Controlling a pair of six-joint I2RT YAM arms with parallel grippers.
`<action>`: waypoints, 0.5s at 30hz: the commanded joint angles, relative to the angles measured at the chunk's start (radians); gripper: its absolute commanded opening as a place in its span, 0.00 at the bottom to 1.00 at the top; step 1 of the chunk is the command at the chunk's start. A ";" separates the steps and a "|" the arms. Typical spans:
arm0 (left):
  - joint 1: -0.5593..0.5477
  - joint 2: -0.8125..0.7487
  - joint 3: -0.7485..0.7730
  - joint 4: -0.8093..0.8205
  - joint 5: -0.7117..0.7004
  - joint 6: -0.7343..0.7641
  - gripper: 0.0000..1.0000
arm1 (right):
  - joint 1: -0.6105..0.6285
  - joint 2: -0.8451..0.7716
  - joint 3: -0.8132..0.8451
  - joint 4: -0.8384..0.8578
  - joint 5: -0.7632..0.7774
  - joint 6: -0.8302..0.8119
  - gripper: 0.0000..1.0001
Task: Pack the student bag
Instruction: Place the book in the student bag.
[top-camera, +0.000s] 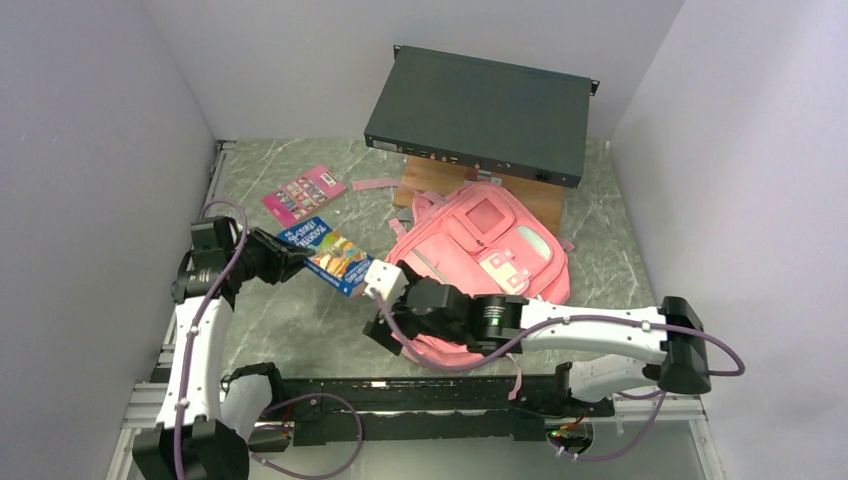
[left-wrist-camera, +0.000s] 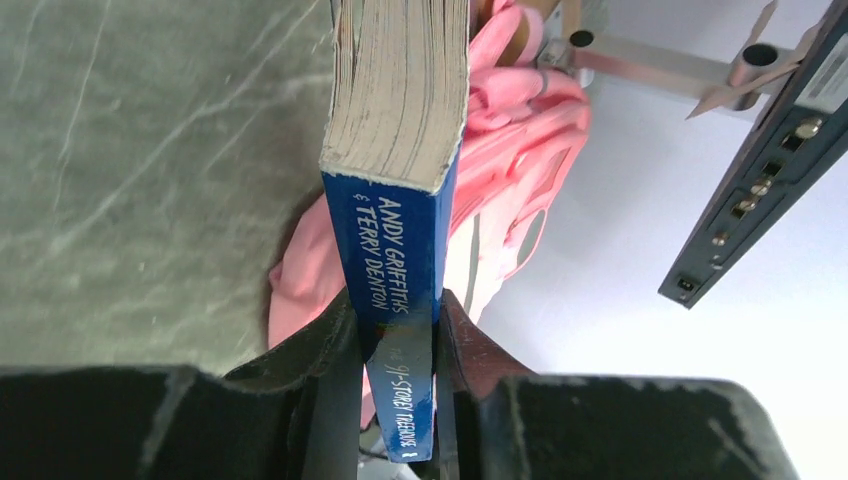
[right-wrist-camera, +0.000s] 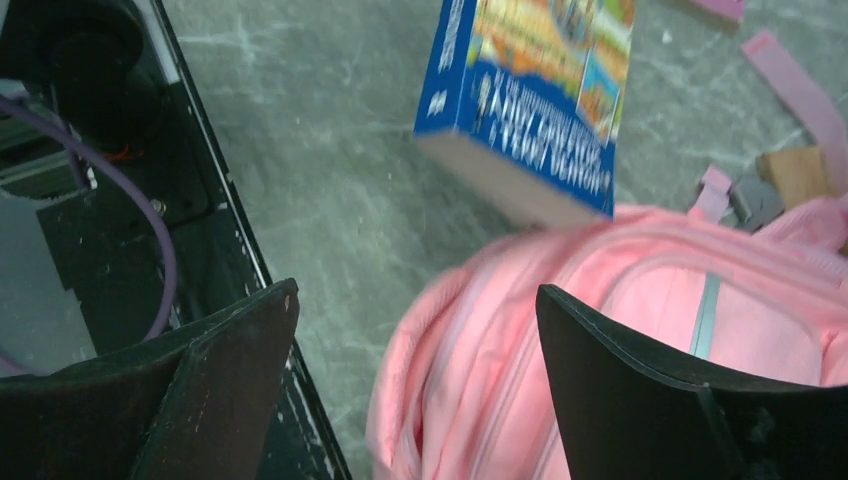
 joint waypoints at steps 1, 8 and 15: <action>-0.008 -0.091 0.084 -0.240 0.049 0.017 0.00 | 0.035 0.099 0.156 0.059 0.133 -0.062 0.91; -0.013 -0.171 0.049 -0.250 0.123 -0.039 0.00 | 0.080 0.216 0.151 0.220 0.279 -0.068 0.93; -0.013 -0.200 0.109 -0.334 0.111 -0.019 0.00 | 0.102 0.332 0.160 0.321 0.443 -0.146 0.79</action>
